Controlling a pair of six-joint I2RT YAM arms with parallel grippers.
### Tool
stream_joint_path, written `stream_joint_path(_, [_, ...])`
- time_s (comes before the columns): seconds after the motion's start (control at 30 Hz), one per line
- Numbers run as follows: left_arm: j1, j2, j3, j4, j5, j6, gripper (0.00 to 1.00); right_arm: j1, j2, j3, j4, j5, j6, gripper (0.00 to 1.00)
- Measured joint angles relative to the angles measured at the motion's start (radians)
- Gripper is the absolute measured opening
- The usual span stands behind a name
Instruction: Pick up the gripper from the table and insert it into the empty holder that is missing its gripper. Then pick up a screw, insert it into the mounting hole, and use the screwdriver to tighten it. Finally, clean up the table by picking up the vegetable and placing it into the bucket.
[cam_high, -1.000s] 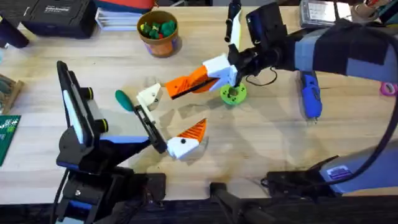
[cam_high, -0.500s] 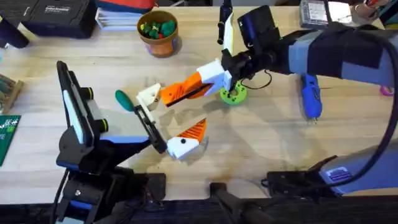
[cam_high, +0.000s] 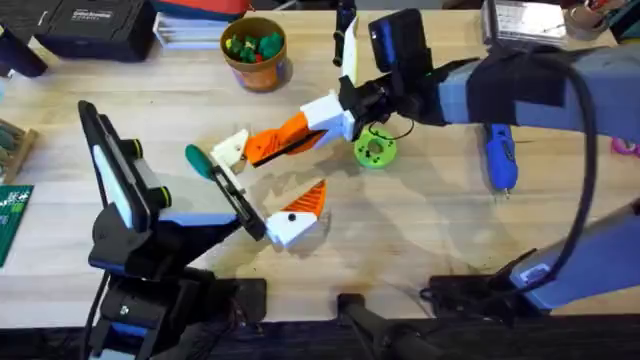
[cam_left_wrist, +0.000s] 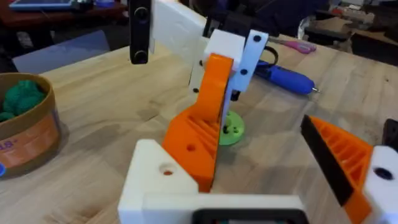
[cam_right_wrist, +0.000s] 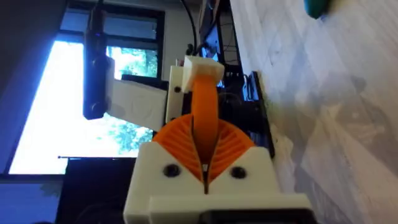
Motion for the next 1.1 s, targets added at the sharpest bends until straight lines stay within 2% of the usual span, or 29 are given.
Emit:
stream_joint_path(0.37, [0.0,0.0,0.0,0.0,-0.006,-0.011,0.987,0.01,0.069,0.046,0.065,-0.053,0.114,0.009])
stream_joint_path(0.73, [0.017,0.0,0.001,0.0,-0.08,-0.011,0.985,0.046,0.07,0.087,0.065,0.023,0.159,0.009])
stream_joint_path(1.1, [0.017,0.0,0.002,-0.001,-0.096,-0.012,0.986,0.05,0.07,0.091,0.065,0.046,0.159,0.009])
